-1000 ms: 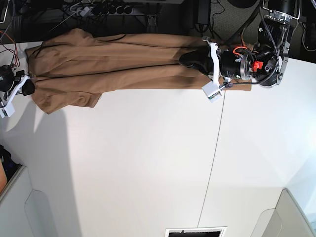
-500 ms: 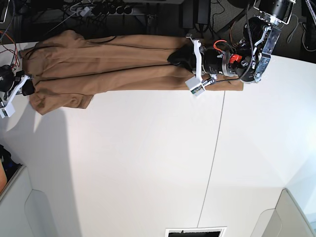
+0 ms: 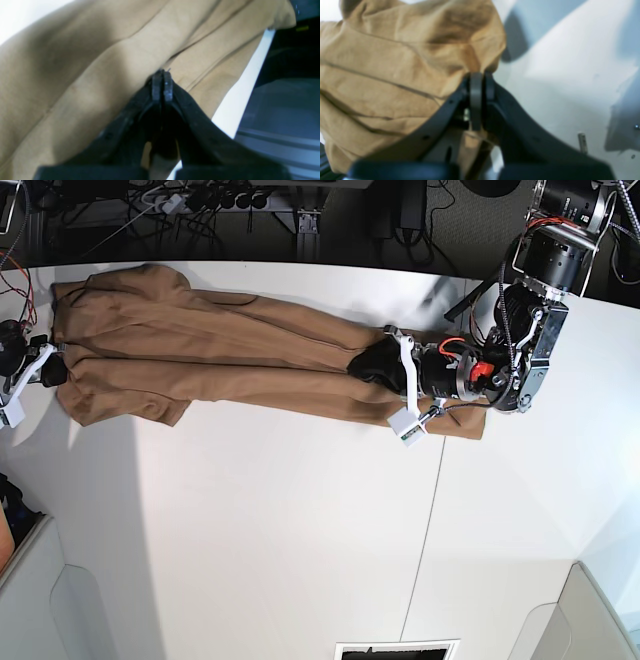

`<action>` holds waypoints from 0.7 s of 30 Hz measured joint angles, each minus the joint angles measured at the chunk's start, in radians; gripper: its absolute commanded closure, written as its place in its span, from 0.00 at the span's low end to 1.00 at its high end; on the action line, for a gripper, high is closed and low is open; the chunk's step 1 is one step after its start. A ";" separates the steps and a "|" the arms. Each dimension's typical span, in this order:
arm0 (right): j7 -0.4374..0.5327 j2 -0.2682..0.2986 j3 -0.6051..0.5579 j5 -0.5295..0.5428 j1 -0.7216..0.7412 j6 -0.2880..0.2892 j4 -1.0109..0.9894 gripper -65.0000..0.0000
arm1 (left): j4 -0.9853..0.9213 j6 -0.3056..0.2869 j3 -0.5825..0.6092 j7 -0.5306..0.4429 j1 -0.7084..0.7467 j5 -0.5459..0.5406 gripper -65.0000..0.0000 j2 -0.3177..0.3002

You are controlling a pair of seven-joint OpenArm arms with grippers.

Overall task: Layout the t-shirt on the table in an organized manner, then fold the t-shirt properly
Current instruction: 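Drag the folded hem with the left gripper toward the right gripper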

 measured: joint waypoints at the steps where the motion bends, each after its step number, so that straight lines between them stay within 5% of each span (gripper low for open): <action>1: -0.004 0.000 0.000 0.008 0.000 0.000 0.000 1.00 | -0.013 0.000 -0.001 0.002 -0.013 0.003 1.00 0.005; 5: -0.073 0.000 0.002 0.042 -0.008 -0.001 0.022 1.00 | -0.028 0.002 -0.001 0.005 -0.037 0.017 1.00 0.018; 21: -0.083 0.000 0.202 0.093 -0.336 0.001 0.301 1.00 | -0.114 -0.008 -0.006 -0.010 -0.044 -0.034 1.00 0.022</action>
